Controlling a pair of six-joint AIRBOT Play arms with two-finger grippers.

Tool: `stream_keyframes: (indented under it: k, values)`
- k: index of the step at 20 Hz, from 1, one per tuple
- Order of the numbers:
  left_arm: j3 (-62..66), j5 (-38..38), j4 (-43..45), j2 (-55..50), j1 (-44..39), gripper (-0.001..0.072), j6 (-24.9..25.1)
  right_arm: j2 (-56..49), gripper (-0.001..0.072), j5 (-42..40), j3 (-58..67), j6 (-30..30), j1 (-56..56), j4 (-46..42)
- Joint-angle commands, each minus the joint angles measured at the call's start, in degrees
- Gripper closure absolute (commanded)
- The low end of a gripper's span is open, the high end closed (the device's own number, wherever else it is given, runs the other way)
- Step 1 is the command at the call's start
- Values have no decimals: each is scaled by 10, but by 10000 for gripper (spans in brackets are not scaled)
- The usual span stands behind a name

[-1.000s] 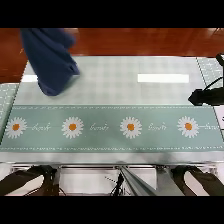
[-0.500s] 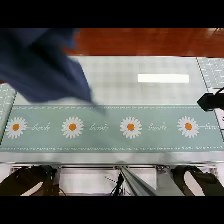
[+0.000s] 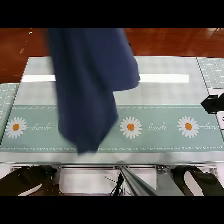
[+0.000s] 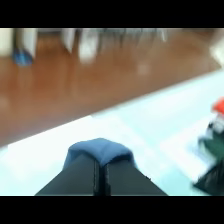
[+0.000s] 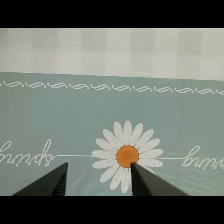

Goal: Fold the shirts.

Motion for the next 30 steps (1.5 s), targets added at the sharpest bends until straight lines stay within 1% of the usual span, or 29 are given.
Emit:
stream_keyframes:
  k: [1, 2, 4, 6, 7, 10, 11, 12, 13, 14, 16, 19, 21, 23, 25, 27, 28, 29, 30]
  values:
    - [0, -22, -25, -105, -41, 688, 0, 1, 157, -16, 0, 0, 0, -2]
    - [0, -42, -33, -142, -55, 687, 10, 1, 153, -21, 0, 0, 0, -2]
    - [0, -75, -88, -215, -80, 687, 48, 1, 153, -30, 0, 0, 0, -2]
    - [0, -83, -138, -283, -105, 687, 84, 1, 153, -40, 0, 0, 0, -3]
    - [0, -80, -153, -314, -114, 687, 94, 1, 154, -45, 0, 0, 0, -4]
    - [0, -85, -190, -372, -121, 684, 94, 1, 154, -50, 0, 0, 0, -6]
    - [1, -90, -201, -379, -118, 601, 94, 1, 153, -51, 0, 0, 0, -8]
    - [1, -97, -204, -379, -114, 419, 94, 1, 153, -52, 0, 0, 0, -10]
    - [1, -108, -204, -374, -106, 260, 94, 1, 153, -55, 0, 0, 0, -15]
    - [3, -128, -202, -365, -92, 194, 94, 1, 154, -58, 0, 0, 0, -20]
    - [10, -191, -185, -341, -50, 195, 107, 1, 153, -63, 0, 0, 0, -26]
    - [10, -269, -114, -290, 42, 195, 109, 1, 154, -66, 0, 0, 0, -34]
    - [10, -296, -86, -266, 108, 195, 109, 0, 154, -66, 0, 0, 0, -47]
    - [10, -314, -92, -259, 181, 195, 109, -7, 153, -67, -1, 0, 0, -49]
    - [-4, -314, -128, -260, 242, 195, 114, -17, 153, -67, -2, 0, 0, -46]
    - [-42, -298, -198, -260, 298, 194, 136, -32, 153, -66, -3, 0, 0, -46]
    - [-67, -288, -243, -261, 325, 171, 149, -41, 153, -66, -4, 0, 0, -46]
    - [-99, -273, -299, -261, 354, 129, 163, -49, 153, -66, -5, 0, 0, -46]
    - [-132, -258, -347, -261, 379, 128, 180, -58, 153, -66, -5, 0, 0, -46]
